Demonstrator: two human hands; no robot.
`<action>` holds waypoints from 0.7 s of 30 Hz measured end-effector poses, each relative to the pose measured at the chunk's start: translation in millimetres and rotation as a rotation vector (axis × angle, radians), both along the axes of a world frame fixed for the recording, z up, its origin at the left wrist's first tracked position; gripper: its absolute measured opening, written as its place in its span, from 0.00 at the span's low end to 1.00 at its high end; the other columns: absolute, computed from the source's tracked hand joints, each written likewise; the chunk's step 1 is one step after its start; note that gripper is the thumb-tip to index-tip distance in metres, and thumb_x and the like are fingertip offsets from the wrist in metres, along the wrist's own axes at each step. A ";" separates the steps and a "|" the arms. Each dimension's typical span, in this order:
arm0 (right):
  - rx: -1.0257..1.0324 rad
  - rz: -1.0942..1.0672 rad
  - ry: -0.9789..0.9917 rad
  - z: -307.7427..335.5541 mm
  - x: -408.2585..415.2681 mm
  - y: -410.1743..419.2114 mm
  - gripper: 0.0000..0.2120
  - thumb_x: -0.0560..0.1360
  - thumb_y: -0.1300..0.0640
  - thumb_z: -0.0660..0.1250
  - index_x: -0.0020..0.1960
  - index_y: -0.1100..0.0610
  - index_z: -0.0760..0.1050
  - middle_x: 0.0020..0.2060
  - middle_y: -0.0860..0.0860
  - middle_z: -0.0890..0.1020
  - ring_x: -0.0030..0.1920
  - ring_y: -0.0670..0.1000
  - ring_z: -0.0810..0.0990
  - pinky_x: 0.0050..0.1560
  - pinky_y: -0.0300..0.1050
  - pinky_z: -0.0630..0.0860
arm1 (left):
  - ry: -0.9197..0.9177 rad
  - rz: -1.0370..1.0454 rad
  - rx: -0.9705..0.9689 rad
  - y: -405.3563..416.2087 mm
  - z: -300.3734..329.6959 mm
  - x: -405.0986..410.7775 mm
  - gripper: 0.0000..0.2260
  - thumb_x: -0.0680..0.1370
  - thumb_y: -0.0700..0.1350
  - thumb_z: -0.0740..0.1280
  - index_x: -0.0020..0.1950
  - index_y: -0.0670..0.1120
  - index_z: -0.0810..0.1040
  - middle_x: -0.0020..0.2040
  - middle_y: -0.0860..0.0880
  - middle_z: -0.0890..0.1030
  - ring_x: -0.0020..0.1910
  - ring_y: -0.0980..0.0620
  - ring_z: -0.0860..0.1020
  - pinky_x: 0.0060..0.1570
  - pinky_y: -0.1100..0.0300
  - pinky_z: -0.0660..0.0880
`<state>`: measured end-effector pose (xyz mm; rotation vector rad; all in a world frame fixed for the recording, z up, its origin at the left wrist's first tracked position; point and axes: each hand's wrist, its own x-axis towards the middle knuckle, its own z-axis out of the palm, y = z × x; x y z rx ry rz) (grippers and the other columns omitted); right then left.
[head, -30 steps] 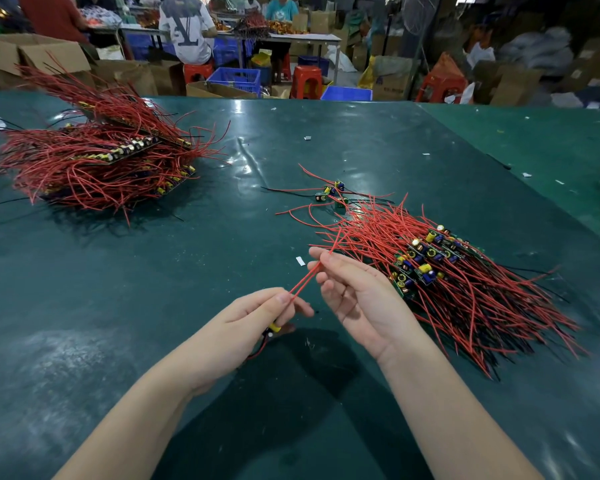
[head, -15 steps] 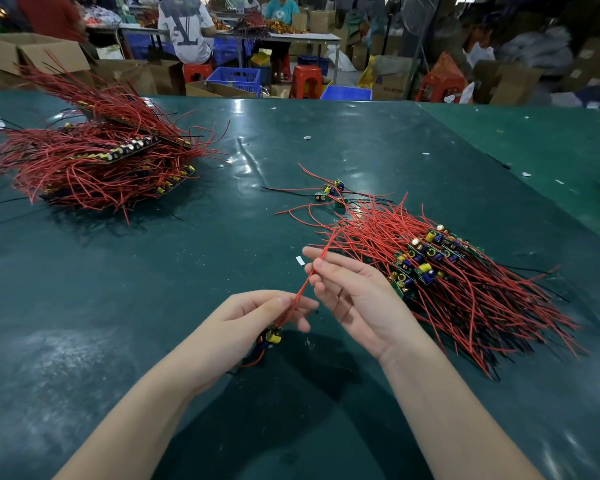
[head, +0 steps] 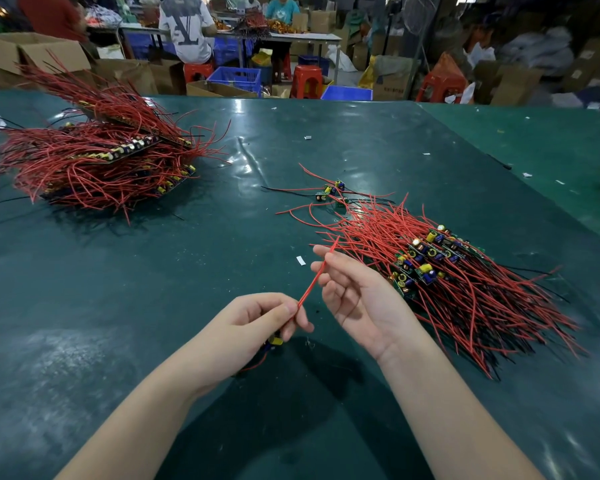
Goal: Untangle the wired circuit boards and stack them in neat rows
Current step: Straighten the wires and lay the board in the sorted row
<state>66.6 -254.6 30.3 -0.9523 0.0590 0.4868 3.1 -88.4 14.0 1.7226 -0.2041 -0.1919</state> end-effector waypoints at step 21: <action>-0.250 0.005 0.012 -9.7 2.1 2.7 0.12 0.76 0.61 0.67 0.37 0.58 0.85 0.33 0.50 0.84 0.27 0.42 0.76 0.24 0.30 0.70 | -0.155 -0.021 -0.005 -4.5 0.0 -5.2 0.12 0.79 0.48 0.60 0.51 0.50 0.83 0.35 0.49 0.84 0.48 0.56 0.82 0.45 0.63 0.75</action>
